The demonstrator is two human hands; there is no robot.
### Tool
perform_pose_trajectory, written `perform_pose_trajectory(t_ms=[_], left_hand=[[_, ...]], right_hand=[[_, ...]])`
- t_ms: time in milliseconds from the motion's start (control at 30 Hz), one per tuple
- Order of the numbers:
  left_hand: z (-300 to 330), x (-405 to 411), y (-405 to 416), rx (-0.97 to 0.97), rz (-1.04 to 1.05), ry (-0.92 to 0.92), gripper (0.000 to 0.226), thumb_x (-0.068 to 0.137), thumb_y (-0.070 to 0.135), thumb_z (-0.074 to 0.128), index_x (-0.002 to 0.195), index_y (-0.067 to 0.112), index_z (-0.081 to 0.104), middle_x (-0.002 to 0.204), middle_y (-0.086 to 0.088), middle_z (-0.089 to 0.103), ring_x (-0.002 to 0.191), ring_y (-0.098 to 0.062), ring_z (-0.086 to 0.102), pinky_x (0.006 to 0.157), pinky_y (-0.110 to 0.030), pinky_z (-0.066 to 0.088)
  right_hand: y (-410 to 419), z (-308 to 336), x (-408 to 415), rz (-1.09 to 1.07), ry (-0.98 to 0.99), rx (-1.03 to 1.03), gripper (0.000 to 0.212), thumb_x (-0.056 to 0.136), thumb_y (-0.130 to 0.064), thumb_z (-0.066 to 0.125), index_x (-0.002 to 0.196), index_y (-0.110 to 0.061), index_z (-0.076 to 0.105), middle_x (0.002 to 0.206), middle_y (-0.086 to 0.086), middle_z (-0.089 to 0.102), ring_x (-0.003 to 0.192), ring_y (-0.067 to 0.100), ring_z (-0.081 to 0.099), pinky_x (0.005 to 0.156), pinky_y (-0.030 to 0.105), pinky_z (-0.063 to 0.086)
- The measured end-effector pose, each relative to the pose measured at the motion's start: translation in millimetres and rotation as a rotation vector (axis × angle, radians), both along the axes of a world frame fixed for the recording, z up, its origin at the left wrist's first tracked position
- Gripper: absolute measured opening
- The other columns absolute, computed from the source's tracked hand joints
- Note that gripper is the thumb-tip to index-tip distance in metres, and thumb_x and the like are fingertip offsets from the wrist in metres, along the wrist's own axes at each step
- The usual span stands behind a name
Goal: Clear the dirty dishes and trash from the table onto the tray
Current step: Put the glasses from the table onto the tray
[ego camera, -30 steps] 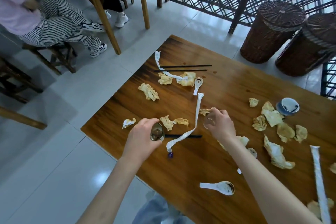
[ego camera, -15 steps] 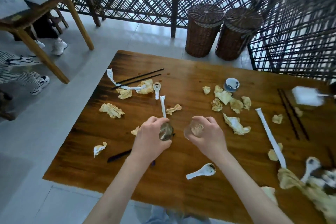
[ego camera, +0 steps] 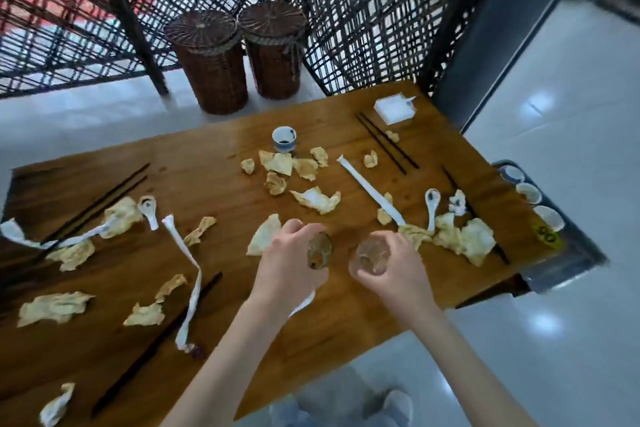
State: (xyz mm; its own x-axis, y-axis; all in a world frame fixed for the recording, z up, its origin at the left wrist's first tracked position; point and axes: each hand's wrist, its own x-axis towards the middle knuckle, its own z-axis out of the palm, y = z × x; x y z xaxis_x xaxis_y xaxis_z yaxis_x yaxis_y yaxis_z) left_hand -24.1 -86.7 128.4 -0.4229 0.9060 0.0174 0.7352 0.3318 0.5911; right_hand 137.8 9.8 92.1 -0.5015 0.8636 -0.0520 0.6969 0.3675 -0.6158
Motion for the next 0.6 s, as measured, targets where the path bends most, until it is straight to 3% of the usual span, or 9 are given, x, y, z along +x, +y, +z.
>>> perform_pose_trajectory(t_ms=[100, 267, 367, 600], left_hand=[[1.6, 36.3, 30.0, -0.013, -0.110, -0.026, 0.066, 0.067, 0.020, 0.081, 0.127, 0.029, 0.056, 0.107, 0.005, 0.052, 0.099, -0.014, 0.049, 0.083, -0.022, 0.047], [1.6, 116.1, 85.2, -0.027, -0.295, -0.015, 0.067, 0.066, 0.019, 0.081, 0.129, 0.027, 0.056, 0.100, 0.008, 0.051, 0.097, -0.016, 0.050, 0.079, -0.020, 0.041], [1.6, 170.4, 115.8, -0.032, -0.377, -0.008, 0.065, 0.068, 0.020, 0.079, 0.129, 0.024, 0.056, 0.104, 0.004, 0.055, 0.097, -0.018, 0.051, 0.085, -0.024, 0.045], [4.7, 289.4, 186.2, -0.037, -0.406, 0.009, 0.060, 0.072, 0.023, 0.076, 0.129, 0.023, 0.055, 0.114, 0.001, 0.057, 0.104, -0.019, 0.052, 0.085, -0.024, 0.042]], right_hand=[[9.7, 0.7, 41.8, -0.120, 0.009, -0.025, 0.058, 0.068, -0.038, 0.076, 0.119, -0.029, 0.052, 0.106, -0.017, 0.046, 0.099, 0.002, 0.046, 0.080, 0.016, 0.039], [30.7, 1.5, 128.7, -0.309, 0.024, -0.030, 0.055, 0.068, -0.036, 0.076, 0.117, -0.027, 0.054, 0.109, -0.012, 0.047, 0.101, 0.008, 0.050, 0.080, 0.021, 0.041], [47.5, 5.1, 191.1, -0.371, 0.015, -0.023, 0.056, 0.067, -0.032, 0.077, 0.118, -0.026, 0.055, 0.110, -0.011, 0.048, 0.104, 0.010, 0.051, 0.080, 0.021, 0.039], [103.1, 13.9, 328.7, -0.473, 0.016, -0.020, 0.056, 0.061, -0.022, 0.075, 0.114, -0.025, 0.058, 0.103, -0.013, 0.045, 0.098, 0.011, 0.052, 0.071, 0.013, 0.028]])
